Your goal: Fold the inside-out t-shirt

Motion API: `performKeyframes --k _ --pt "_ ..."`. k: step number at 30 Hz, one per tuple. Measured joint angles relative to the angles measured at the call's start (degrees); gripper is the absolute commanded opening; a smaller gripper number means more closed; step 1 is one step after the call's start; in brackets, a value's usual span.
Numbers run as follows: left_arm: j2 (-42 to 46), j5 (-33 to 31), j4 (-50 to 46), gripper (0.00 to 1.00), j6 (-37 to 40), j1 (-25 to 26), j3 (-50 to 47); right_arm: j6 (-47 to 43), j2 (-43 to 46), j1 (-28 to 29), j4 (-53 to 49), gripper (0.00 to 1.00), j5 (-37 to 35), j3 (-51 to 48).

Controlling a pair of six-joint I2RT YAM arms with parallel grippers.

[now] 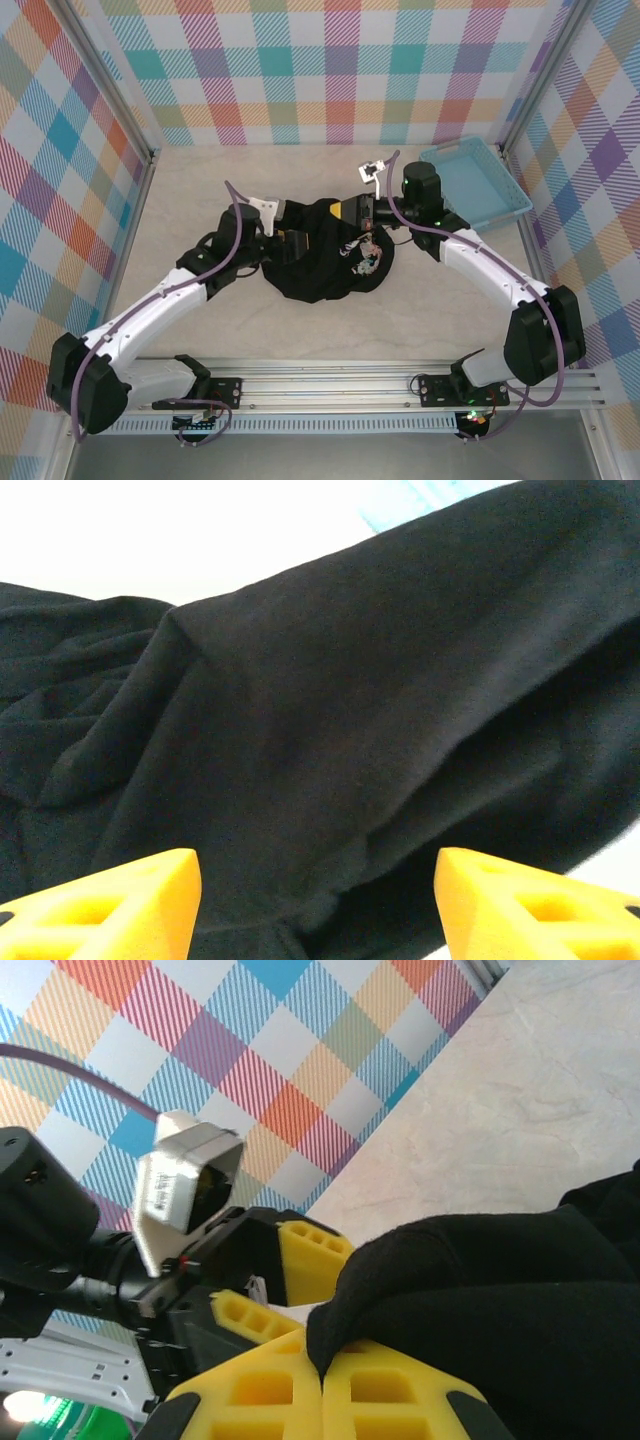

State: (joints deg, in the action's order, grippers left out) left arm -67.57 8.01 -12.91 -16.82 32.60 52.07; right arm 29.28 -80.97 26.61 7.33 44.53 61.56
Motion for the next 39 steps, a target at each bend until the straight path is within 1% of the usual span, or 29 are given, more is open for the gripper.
performKeyframes --k 3,5,7,10,13,15,16,19,22,25,29,32,34,35,39 --pt "-1.84 -7.23 -3.61 0.62 -0.02 0.00 2.10 -3.85 0.26 2.34 -3.21 0.00 0.28 0.87" --pt "-1.42 -12.92 -6.10 0.62 -0.04 -0.20 2.38 -8.17 1.07 5.49 -7.26 0.01 -0.09 0.90" --pt "-0.02 -17.79 -8.28 0.64 -0.15 -0.70 2.03 -12.48 2.12 8.76 -10.97 0.03 -0.59 0.37" --pt "4.22 -23.56 -10.91 0.65 -0.81 -2.67 0.04 -16.65 3.37 12.61 -14.34 0.11 -0.59 -2.56" --pt "7.41 -25.29 -12.46 0.66 -1.79 -4.35 -1.42 -19.74 2.49 14.82 -17.90 0.20 -1.05 -5.97" --pt "7.69 -24.68 -12.52 0.67 -2.23 -4.66 -1.75 -21.33 1.62 15.63 -20.83 0.29 -1.86 -7.65" --pt "7.52 -23.56 -12.33 0.67 -2.32 -4.68 -1.92 -22.01 1.55 15.87 -22.14 0.31 -2.45 -8.35" --pt "6.10 -18.03 -11.34 0.67 -3.26 -4.68 -2.67 -23.43 2.16 15.80 -24.74 0.38 -5.01 -9.38" --pt "3.26 -11.61 -9.73 0.69 -4.15 -4.48 -3.32 -23.76 4.33 15.04 -25.42 0.41 -8.72 -9.49" --pt "-0.70 -6.71 -8.87 0.70 -4.50 -3.50 -3.50 -22.58 4.48 13.29 -25.62 0.41 -14.40 -8.20" --pt "-6.29 -2.51 -7.85 0.71 -4.26 -1.03 -3.50 -19.74 0.13 11.96 -26.32 0.44 -23.67 -4.63" --pt "-9.49 -1.27 -6.91 0.70 -4.17 0.92 -3.48 -17.11 -4.04 11.96 -26.53 0.45 -29.27 -2.60" --pt "-11.10 -1.29 -6.14 0.66 -4.44 1.53 -3.37 -15.43 -6.32 11.98 -26.45 0.45 -31.56 -1.99" --pt "-11.96 -1.64 -5.68 0.62 -4.81 1.66 -3.23 -14.64 -7.41 11.98 -26.43 0.45 -32.48 -1.75" --pt "-14.47 -3.26 -2.75 0.38 -5.57 1.77 -2.75 -12.04 -12.00 11.96 -26.47 0.45 -36.11 1.09"
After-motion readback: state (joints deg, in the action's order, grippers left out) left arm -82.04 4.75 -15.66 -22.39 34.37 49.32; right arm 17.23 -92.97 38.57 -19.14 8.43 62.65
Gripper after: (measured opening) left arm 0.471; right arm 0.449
